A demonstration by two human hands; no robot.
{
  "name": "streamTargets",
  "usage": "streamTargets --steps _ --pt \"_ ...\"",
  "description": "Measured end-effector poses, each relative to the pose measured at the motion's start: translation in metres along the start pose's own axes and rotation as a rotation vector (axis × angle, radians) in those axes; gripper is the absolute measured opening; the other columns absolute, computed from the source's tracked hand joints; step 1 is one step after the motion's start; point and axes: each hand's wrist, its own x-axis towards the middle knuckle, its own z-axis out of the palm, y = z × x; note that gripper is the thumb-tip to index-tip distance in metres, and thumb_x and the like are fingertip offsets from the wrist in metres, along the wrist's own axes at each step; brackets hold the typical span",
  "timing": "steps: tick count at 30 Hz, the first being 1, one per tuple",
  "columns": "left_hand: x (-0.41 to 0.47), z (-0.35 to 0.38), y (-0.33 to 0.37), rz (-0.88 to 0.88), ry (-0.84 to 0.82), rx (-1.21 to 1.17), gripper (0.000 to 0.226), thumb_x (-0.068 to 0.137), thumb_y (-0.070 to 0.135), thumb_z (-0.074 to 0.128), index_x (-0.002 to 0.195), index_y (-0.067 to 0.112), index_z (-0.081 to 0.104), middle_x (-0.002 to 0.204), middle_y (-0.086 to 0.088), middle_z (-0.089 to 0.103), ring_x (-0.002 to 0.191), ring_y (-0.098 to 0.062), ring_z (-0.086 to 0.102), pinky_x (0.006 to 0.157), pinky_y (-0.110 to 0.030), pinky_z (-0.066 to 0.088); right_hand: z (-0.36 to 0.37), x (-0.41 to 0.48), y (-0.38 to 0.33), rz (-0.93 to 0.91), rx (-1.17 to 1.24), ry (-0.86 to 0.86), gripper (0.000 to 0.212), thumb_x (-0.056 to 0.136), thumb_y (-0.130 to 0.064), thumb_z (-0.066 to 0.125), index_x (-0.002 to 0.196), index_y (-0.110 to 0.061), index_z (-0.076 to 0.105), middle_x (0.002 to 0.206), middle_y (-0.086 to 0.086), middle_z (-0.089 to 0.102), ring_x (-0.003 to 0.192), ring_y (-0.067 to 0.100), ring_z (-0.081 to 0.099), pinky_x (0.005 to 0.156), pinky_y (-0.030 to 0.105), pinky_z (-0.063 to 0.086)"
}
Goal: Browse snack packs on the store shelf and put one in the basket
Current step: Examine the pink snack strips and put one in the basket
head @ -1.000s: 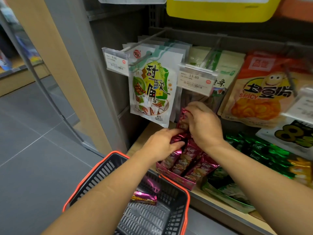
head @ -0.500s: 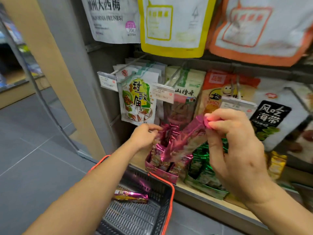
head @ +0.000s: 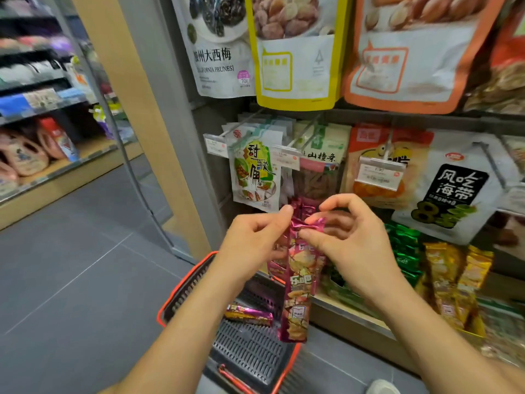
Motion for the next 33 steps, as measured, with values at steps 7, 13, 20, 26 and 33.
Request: streamTargets --steps 7,13,20,26,33 --pt "-0.019 -0.004 0.001 0.077 0.125 0.073 0.012 0.082 0.023 0.075 0.092 0.02 0.079 0.084 0.004 0.076 0.076 -0.013 0.071 0.059 -0.022 0.055 0.011 -0.011 0.012 -0.185 -0.313 -0.04 0.042 0.071 -0.013 0.084 0.097 -0.028 0.054 0.085 -0.012 0.063 0.081 0.005 0.063 0.072 0.019 0.051" --pt "-0.016 -0.013 0.0 0.112 0.176 0.169 0.016 0.08 0.01 0.075 0.072 0.022 0.078 0.068 0.0 0.073 0.06 -0.015 0.069 0.056 -0.021 0.054 0.012 -0.009 0.021 -0.091 -0.362 -0.159 0.053 0.075 -0.033 0.081 0.118 -0.039 0.05 0.102 -0.018 0.065 0.093 0.003 0.06 0.08 0.017 0.048" --pt "-0.014 -0.016 -0.005 0.081 0.162 -0.084 0.01 0.08 0.013 0.073 0.074 0.019 0.079 0.072 -0.006 0.074 0.062 -0.015 0.065 0.058 -0.02 0.052 0.014 -0.004 0.019 0.035 -0.206 -0.476 0.015 0.094 -0.032 0.061 0.107 -0.027 0.065 0.098 -0.004 0.068 0.089 0.005 0.064 0.082 0.027 0.052" --pt "-0.017 -0.025 0.0 0.112 -0.066 -0.023 0.019 0.063 0.034 0.079 0.081 0.028 0.08 0.08 -0.002 0.075 0.073 -0.013 0.066 0.071 -0.024 0.056 0.015 -0.006 0.019 0.013 -0.16 -0.465 0.011 0.09 -0.036 0.061 0.079 -0.034 0.059 0.066 -0.015 0.052 0.061 0.003 0.047 0.057 0.023 0.039" --pt "-0.015 -0.023 -0.005 0.119 0.052 0.039 0.017 0.085 0.021 0.068 0.07 0.015 0.075 0.064 -0.002 0.063 0.056 -0.012 0.046 0.053 -0.019 0.041 0.015 -0.007 0.018 -0.017 -0.257 -0.528 0.008 0.09 -0.023 0.068 0.09 -0.017 0.063 0.076 0.0 0.061 0.066 0.012 0.053 0.064 0.039 0.046"
